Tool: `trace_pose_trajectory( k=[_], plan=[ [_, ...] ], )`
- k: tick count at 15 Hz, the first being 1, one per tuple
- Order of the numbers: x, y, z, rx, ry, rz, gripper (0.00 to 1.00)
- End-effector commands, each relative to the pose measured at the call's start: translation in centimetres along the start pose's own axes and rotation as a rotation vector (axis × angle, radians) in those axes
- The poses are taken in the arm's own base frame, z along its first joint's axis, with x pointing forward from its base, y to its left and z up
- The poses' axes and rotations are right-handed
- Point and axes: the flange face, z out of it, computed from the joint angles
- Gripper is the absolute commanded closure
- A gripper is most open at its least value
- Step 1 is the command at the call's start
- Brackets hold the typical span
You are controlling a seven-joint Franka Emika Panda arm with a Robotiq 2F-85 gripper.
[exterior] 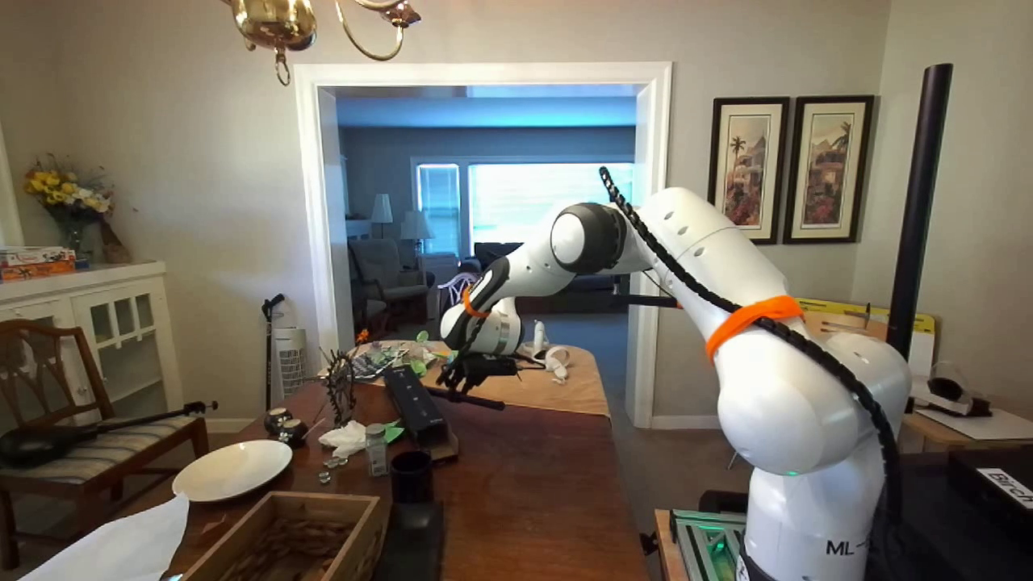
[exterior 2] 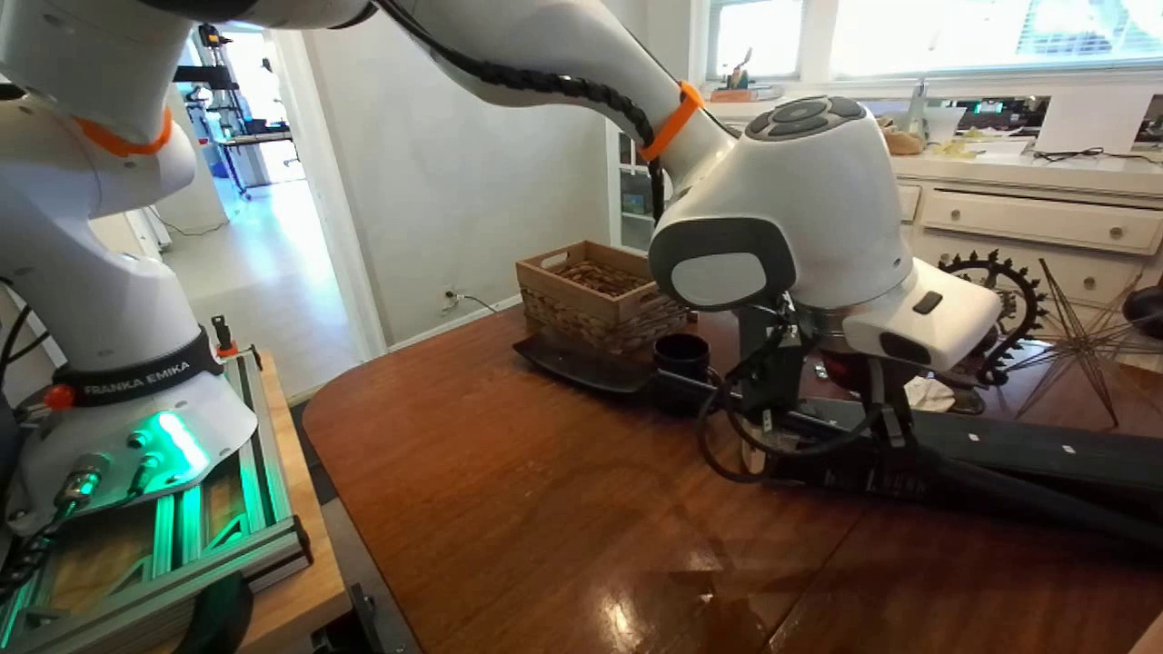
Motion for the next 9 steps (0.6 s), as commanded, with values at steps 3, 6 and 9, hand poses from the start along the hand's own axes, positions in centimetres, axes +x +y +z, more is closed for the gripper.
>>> trace_pose_trajectory(
  k=[3, 6, 9],
  plan=[
    [-0.7, -0.4, -0.8, -0.06, 0.044, 0.017, 0.9],
    [-0.9, 0.0, -1.4, -0.082, 0.057, 0.024, 0.9],
    [-0.9, 0.5, -2.3, -0.096, 0.065, 0.032, 0.9]
  ],
)
